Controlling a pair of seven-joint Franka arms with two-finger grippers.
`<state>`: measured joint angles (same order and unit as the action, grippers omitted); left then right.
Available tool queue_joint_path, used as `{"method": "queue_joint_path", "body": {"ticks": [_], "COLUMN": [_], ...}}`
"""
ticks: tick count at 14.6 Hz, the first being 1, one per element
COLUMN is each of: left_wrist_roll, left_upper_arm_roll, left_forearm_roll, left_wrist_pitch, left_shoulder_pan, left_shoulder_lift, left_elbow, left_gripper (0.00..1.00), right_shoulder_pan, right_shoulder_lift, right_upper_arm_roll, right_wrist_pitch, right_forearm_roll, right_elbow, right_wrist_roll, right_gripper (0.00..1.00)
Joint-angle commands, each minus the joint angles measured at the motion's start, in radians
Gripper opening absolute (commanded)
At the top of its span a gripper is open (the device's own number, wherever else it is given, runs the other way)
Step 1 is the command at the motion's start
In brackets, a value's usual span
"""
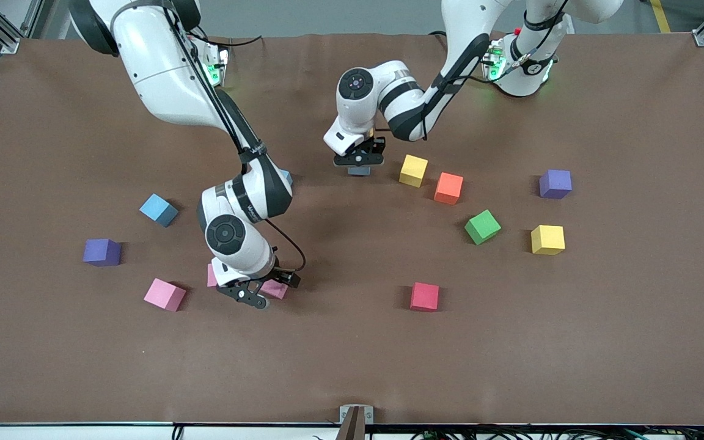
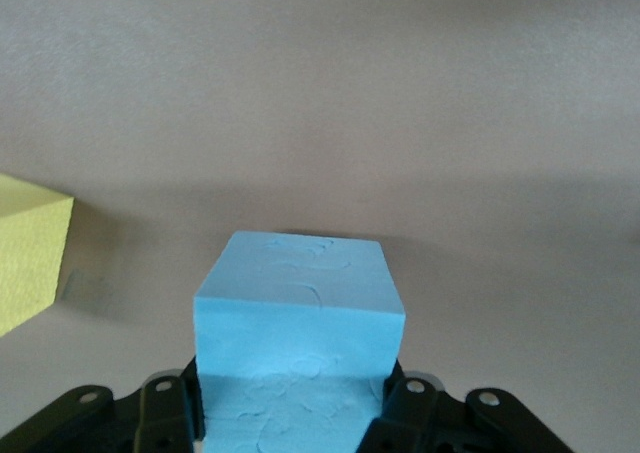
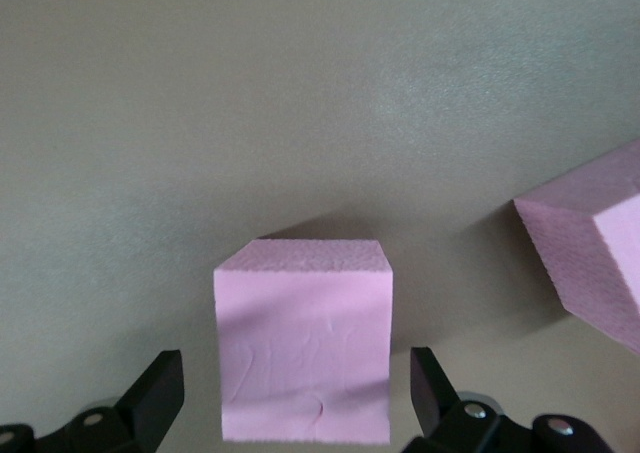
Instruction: Arrange 11 blocks into digit 3
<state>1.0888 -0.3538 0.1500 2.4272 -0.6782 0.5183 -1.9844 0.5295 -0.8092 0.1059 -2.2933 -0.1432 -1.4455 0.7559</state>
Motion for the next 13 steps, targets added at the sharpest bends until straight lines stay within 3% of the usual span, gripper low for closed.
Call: {"method": "queue_joint_path", "body": {"ticks": [1,3,5,8,11,12,13], "left_wrist_roll": [-0.032,-0.032,-0.032,-0.03,-0.03,-0.024,-0.009], "left_upper_arm_roll": [0.001,0.006,0.007,0.007,0.009,0.009,0.007], "left_forearm_roll": [0.019,0.02,0.023,0.023,0.023,0.023,0.022], "left_wrist_pitch": [0.023,0.029,0.038,0.039,0.039,0.039,0.039], "left_shoulder_pan": [0.008,0.008,0.008,0.019,0.025,0.035,0.038], "left_shoulder_lift": [0.008,0.022,0.032,0.037,0.043,0.048,0.049], "left_elbow": [-0.007,-0.002,-0.001,0.003,0.01,0.012,0.022], "left_gripper": [0.17,0.18,0.2,0.35,0.41,0.58,0.82], "right_shoulder_pan": [-0.003,-0.011,-0.011,-0.013,-0.011,-0.011,-0.011], "right_shoulder_lift": [-0.024,-0.024,-0.024,-0.024,-0.024,-0.024,-0.024], "right_upper_arm_roll": [0.003,0.003,0.003,0.003,0.003,0.003,0.003], "right_wrist_pitch": [-0.002,-0.003,-0.002,0.0,0.0,0.0,0.0], "right_forearm_roll": [-0.013,-0.015,-0.015,-0.018,-0.019,-0.019,-0.019], "right_elbow": [0.034,0.034,0.034,0.033,0.031,0.031,0.031], "right_wrist_roll": [0.002,-0.003,-0.001,-0.001,-0.003,-0.004,-0.004], "right_gripper": [1.0,0.96,0.85,0.71,0.63,0.57,0.48]}}
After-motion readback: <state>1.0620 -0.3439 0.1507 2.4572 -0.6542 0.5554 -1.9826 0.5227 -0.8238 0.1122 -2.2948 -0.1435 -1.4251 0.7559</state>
